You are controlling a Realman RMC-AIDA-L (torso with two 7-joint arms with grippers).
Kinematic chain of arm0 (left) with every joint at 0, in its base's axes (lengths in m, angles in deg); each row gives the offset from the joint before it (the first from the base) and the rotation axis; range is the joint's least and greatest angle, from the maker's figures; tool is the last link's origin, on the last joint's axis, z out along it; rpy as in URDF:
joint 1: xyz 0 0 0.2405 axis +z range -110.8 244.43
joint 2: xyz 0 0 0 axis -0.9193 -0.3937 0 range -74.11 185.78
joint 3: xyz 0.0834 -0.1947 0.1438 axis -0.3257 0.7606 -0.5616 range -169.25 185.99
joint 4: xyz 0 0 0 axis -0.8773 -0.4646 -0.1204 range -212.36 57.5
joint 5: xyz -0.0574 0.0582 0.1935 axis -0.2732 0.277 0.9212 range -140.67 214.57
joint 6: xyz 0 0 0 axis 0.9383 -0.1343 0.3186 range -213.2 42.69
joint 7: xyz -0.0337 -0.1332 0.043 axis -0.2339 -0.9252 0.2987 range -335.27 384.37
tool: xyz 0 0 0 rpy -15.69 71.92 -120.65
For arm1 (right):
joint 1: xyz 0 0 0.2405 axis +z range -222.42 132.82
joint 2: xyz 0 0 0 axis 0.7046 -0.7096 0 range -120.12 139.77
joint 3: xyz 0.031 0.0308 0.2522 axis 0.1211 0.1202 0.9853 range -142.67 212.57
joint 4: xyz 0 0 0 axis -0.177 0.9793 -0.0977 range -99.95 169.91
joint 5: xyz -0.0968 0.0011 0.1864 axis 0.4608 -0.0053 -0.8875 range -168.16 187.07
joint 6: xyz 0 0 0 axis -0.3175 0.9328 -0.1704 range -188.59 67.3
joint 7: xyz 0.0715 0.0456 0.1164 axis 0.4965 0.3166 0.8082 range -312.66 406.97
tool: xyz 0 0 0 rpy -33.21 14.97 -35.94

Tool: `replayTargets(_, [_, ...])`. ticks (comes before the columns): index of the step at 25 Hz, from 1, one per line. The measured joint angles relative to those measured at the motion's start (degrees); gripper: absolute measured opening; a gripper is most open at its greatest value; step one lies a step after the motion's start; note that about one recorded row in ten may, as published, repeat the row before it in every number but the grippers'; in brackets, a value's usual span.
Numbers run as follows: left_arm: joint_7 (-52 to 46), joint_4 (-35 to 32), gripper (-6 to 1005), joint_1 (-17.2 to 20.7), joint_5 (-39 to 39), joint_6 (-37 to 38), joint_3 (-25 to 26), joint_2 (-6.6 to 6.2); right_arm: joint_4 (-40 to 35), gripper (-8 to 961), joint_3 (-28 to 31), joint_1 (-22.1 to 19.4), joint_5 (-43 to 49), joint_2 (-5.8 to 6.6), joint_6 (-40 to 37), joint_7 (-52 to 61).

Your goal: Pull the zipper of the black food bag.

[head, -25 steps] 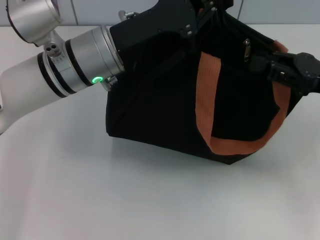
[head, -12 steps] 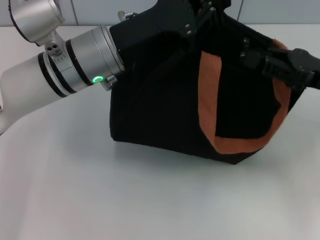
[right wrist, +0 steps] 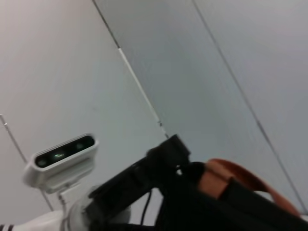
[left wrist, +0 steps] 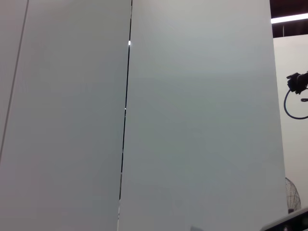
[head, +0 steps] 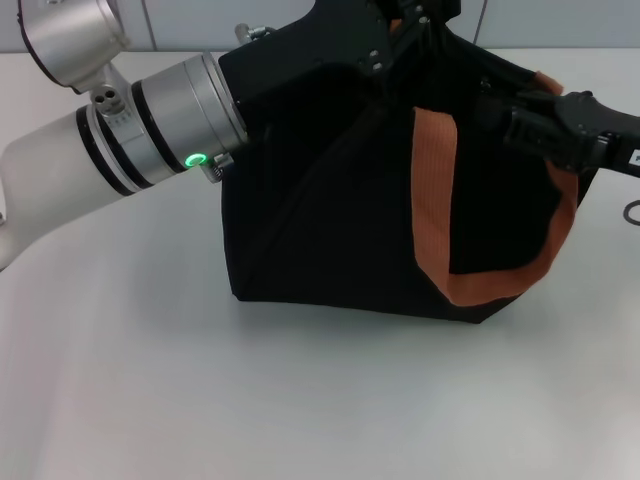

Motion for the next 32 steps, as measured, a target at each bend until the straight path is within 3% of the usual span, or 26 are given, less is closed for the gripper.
replayTargets(20, [0.0, 0.0, 25, -0.2, 0.0, 0.0, 0.0, 0.0, 0.6, 228, 0.5, -0.1, 0.0, 0.09, 1.0, 1.5])
replayTargets(29, [0.0, 0.0, 24, 0.0, -0.1, 0.2, 0.0, 0.0, 0.7, 31, 0.7, -0.4, 0.0, 0.16, 2.1, 2.1])
replayTargets(32, [0.0, 0.0, 24, 0.1, -0.1, 0.4, 0.0, 0.0, 0.7, 14, 0.7, -0.5, 0.0, 0.18, 2.2, 2.5])
